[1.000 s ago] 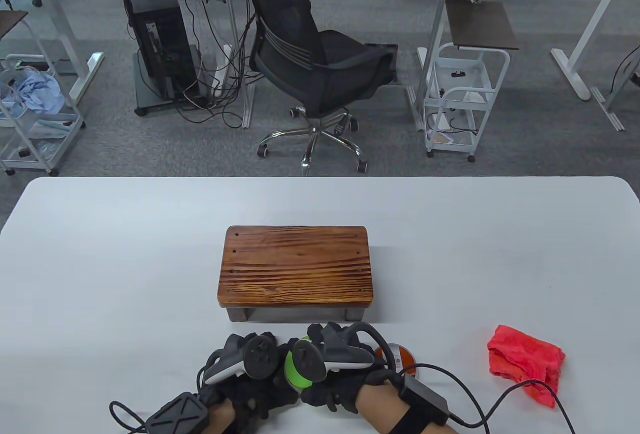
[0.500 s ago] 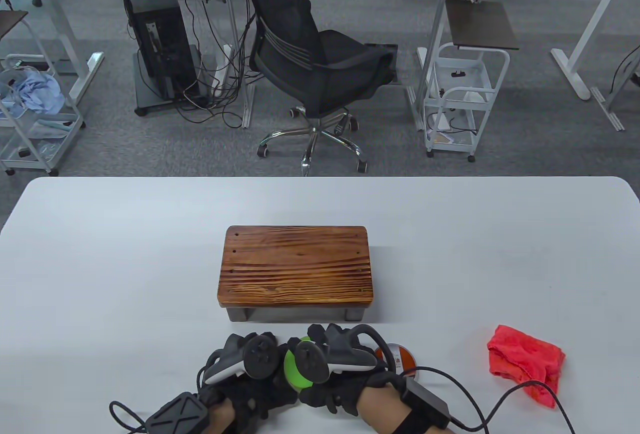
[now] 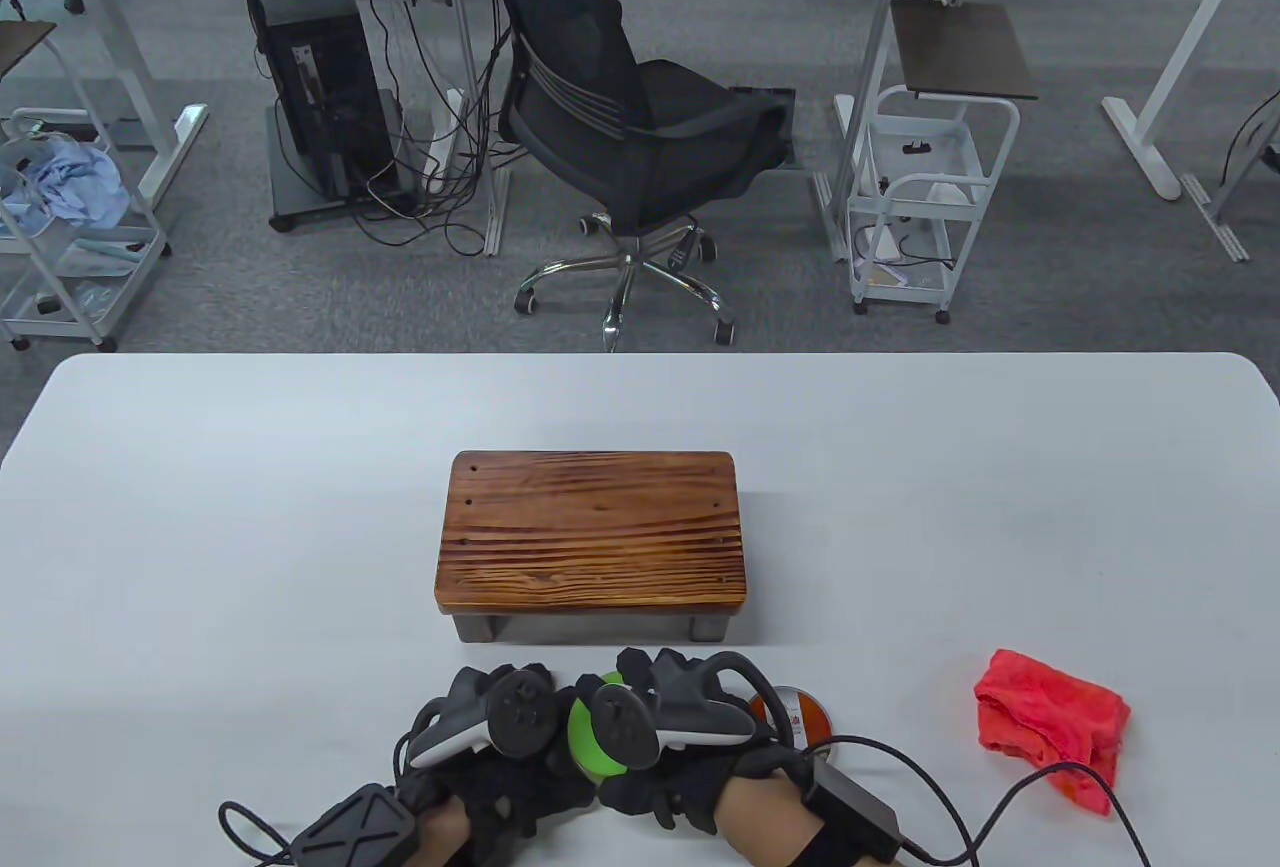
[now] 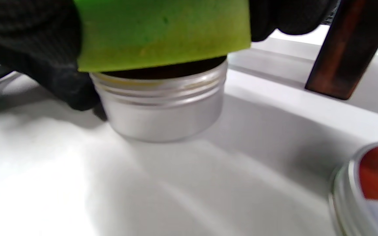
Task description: Dip and apply wood wax on stool
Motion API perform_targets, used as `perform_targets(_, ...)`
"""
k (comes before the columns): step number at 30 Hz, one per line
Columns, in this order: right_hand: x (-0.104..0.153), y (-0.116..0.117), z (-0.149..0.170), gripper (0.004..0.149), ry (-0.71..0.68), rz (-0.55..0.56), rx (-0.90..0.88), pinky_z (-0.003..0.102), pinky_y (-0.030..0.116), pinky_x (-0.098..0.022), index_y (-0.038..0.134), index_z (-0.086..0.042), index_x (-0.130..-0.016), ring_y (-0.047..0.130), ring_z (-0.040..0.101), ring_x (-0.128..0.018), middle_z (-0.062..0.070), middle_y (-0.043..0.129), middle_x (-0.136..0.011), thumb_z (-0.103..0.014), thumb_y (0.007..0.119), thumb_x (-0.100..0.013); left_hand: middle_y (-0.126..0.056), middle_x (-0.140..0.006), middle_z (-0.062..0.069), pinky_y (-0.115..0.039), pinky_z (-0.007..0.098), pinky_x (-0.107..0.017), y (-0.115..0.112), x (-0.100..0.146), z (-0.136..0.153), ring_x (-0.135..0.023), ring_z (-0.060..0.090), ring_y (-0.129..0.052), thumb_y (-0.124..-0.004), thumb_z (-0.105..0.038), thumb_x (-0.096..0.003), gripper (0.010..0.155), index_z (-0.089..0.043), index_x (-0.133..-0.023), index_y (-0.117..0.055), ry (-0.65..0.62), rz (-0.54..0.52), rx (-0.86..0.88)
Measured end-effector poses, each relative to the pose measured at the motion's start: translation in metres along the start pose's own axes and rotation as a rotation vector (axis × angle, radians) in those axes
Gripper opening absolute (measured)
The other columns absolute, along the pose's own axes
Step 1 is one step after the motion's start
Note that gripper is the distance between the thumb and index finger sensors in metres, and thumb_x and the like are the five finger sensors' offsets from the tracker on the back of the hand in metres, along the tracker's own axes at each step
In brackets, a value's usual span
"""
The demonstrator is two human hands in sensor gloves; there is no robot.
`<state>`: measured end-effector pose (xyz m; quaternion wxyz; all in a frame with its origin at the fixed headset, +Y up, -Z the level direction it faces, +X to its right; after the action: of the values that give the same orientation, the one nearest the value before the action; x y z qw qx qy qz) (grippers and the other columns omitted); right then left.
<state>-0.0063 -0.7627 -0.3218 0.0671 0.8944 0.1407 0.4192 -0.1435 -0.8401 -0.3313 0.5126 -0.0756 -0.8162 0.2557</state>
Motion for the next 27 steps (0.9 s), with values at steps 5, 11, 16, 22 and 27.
perform_targets(5,-0.0002,0.0006,0.0001,0.089,0.002,-0.004,-0.001,0.067,0.063,-0.068,0.045,-0.025,-0.114,0.066,0.038,-0.091,0.019,0.042,-0.113,-0.068,0.082,-0.046,-0.010,-0.117,0.022,-0.022,0.077,-0.067,-0.0001,0.0000,-0.0001,-0.100,0.055,-0.009,-0.077,-0.067,-0.0518,0.081,-0.031,-0.110,-0.033,0.001,0.000,-0.001)
perform_targets(11,-0.0001,0.0010,-0.0002,0.089,0.004,-0.006,0.003,0.067,0.063,-0.068,0.045,-0.025,-0.114,0.065,0.038,-0.091,0.019,0.042,-0.113,-0.068,0.082,-0.046,-0.010,-0.117,0.022,-0.022,0.077,-0.068,0.0000,0.0000,-0.0001,-0.100,0.055,-0.009,-0.077,-0.067,-0.0518,0.081,-0.031,-0.110,-0.033,0.001,0.000,-0.002)
perform_targets(16,-0.0001,0.0014,0.0000,0.089,0.003,-0.001,0.002,0.067,0.063,-0.068,0.045,-0.025,-0.114,0.065,0.038,-0.091,0.019,0.042,-0.113,-0.069,0.082,-0.046,-0.011,-0.117,0.022,-0.022,0.077,-0.068,0.0000,0.0000,-0.0001,-0.100,0.055,-0.009,-0.077,-0.066,-0.0517,0.081,-0.031,-0.110,-0.033,0.001,0.000,-0.002)
perform_targets(22,0.0010,0.0009,0.0018,0.088,0.000,0.041,-0.014,0.066,0.064,-0.067,0.048,-0.026,-0.114,0.067,0.038,-0.090,0.018,0.045,-0.113,-0.069,0.083,-0.045,-0.011,-0.117,0.022,-0.022,0.077,-0.068,0.0001,0.0000,-0.0001,-0.101,0.055,-0.009,-0.077,-0.066,-0.0516,0.081,-0.030,-0.110,-0.033,0.003,-0.002,-0.005)
perform_targets(27,0.0019,-0.0004,0.0039,0.090,0.003,0.052,-0.033,0.066,0.065,-0.067,0.048,-0.026,-0.114,0.068,0.038,-0.090,0.017,0.046,-0.113,-0.069,0.084,-0.044,-0.011,-0.117,0.022,-0.023,0.077,-0.068,0.0005,0.0002,-0.0002,-0.101,0.055,-0.010,-0.077,-0.066,-0.0521,0.081,-0.030,-0.110,-0.033,0.005,-0.005,-0.009)
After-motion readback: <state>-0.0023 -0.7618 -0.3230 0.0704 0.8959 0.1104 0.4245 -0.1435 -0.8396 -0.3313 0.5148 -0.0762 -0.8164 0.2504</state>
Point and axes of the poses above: the tracker on the back of each hand, its own z axis roughly to the little-finger side, its own x axis roughly from the fingertips to the wrist, y = z × x, the point moved 3 cm from there along -x, roughly from the wrist to the fingertips
